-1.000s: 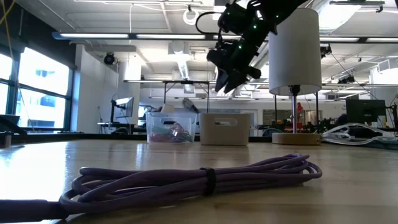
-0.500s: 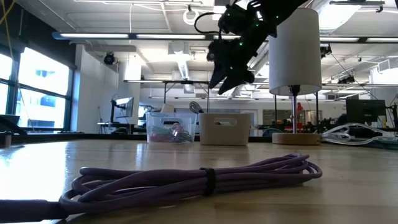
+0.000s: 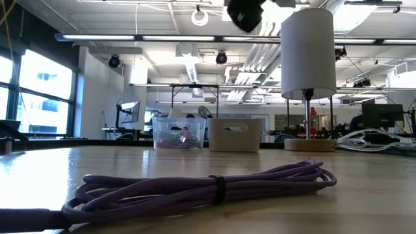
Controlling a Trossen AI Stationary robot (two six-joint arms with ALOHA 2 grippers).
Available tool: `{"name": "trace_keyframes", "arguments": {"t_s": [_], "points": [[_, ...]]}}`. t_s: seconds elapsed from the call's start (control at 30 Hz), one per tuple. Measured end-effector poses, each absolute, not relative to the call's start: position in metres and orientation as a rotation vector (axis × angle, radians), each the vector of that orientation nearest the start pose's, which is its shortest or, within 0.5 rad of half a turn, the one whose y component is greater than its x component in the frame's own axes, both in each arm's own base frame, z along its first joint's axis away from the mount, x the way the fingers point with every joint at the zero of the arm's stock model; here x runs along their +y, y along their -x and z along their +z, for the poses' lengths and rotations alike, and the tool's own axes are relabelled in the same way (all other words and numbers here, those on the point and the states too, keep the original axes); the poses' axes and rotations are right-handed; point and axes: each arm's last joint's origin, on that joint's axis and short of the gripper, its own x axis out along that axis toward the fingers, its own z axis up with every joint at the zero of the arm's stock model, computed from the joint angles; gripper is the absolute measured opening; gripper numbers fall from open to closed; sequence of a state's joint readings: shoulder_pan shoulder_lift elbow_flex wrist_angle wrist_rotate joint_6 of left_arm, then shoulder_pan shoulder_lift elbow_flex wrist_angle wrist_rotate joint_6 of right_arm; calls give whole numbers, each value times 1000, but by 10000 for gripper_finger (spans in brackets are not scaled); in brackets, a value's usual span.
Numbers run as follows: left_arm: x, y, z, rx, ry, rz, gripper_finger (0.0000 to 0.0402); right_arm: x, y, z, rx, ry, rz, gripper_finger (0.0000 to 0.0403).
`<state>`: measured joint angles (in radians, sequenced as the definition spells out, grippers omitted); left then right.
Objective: Pick & Place USB Port
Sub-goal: Put the purple cable into the transparent bin
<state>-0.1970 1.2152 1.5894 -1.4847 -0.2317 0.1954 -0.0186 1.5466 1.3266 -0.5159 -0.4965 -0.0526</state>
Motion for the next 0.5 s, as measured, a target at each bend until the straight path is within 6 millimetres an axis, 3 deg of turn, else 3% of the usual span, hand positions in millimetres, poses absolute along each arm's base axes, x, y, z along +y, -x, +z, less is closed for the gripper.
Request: {"name": "trace_keyframes", "arguments": {"t_s": [0.23, 0.5], "points": [[-28, -175, 410, 1091, -380, -72, 150, 75, -326, 306, 762, 38, 472, 194], [-28, -175, 410, 1089, -367, -57, 150, 109, -325, 293, 781, 190, 472, 194]]}}
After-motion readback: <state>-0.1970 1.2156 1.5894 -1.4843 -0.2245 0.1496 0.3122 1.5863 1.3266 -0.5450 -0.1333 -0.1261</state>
